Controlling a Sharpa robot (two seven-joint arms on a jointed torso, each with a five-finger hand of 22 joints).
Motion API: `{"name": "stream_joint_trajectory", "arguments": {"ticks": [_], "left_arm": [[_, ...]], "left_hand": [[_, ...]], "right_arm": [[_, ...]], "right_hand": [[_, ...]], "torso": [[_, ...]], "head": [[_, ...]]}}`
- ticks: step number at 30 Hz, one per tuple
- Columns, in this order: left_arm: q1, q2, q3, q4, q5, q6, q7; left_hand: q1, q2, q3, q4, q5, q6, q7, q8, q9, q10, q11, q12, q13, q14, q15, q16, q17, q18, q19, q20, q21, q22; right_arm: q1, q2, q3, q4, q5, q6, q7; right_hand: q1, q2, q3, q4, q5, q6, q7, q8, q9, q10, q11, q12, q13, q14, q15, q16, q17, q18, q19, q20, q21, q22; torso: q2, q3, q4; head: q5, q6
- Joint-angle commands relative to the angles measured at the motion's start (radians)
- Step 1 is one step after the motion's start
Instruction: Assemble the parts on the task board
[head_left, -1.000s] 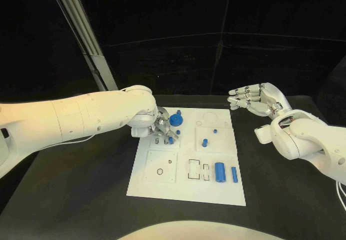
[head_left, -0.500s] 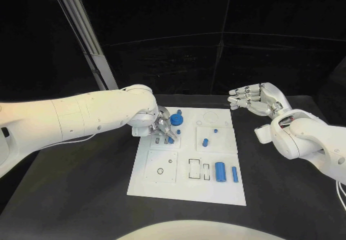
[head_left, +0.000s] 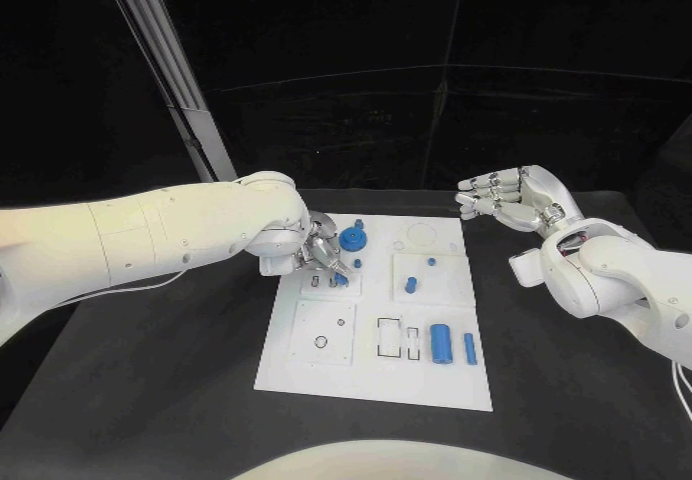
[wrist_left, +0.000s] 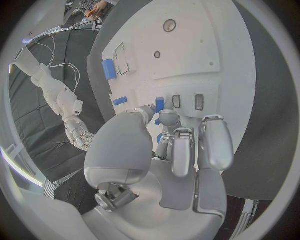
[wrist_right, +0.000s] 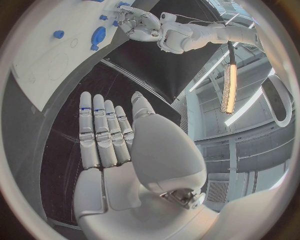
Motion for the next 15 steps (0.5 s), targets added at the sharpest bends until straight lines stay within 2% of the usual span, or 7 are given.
{"name": "stream_joint_trajectory", "arguments": {"ticks": [1, 6, 15], "left_arm": [[0.001, -0.014, 0.0, 0.018, 0.01, -0.053, 0.03], [0.001, -0.034, 0.0, 0.033, 0.009, -0.082, 0.039], [-0.006, -0.054, 0.0, 0.048, -0.054, -0.13, 0.038]], "left_hand": [[-0.023, -0.006, 0.219, -0.2, -0.004, -0.006, -0.002, 0.009, 0.004, 0.012, 0.001, 0.007, 0.002, 0.106, 0.002, 0.006, 0.256, -0.017, 0.002, 0.004, -0.005, 0.002], [-0.03, -0.01, 0.231, -0.206, -0.005, -0.007, -0.003, 0.012, 0.006, 0.014, 0.0, 0.009, 0.003, 0.106, 0.002, 0.007, 0.257, -0.018, 0.003, 0.003, -0.004, 0.004], [-0.037, -0.017, 0.243, -0.215, -0.006, -0.006, -0.003, 0.016, 0.008, 0.02, 0.0, 0.016, 0.011, 0.107, 0.001, 0.009, 0.261, -0.018, 0.005, 0.003, -0.002, 0.009]], "right_arm": [[0.002, 0.0, 0.001, -0.001, 0.003, 0.009, 0.005], [0.002, -0.001, 0.001, -0.002, 0.003, 0.009, 0.005], [0.002, -0.002, 0.001, -0.004, 0.015, 0.008, 0.009]], "right_hand": [[-0.006, 0.006, -0.007, -0.001, 0.004, -0.008, 0.002, -0.002, -0.002, -0.009, 0.001, 0.005, -0.001, -0.004, 0.005, -0.005, -0.002, 0.009, 0.001, 0.003, -0.006, -0.002], [-0.007, 0.006, -0.008, -0.001, 0.004, -0.008, 0.002, -0.002, -0.002, -0.01, 0.001, 0.006, -0.001, -0.005, 0.006, -0.006, -0.002, 0.008, 0.001, 0.004, -0.007, -0.002], [-0.014, 0.01, -0.011, 0.002, 0.008, -0.011, 0.004, -0.001, -0.001, -0.013, 0.002, 0.008, -0.001, -0.006, 0.007, -0.006, -0.004, 0.009, 0.001, 0.005, -0.012, -0.005]], "torso": [[-0.001, 0.0002, 0.0008], [-0.002, 0.0009, 0.0029], [0.0, 0.0001, 0.0008]], "head": [[0.004, 0.0], [0.007, 0.0], [0.013, 0.001]]}}
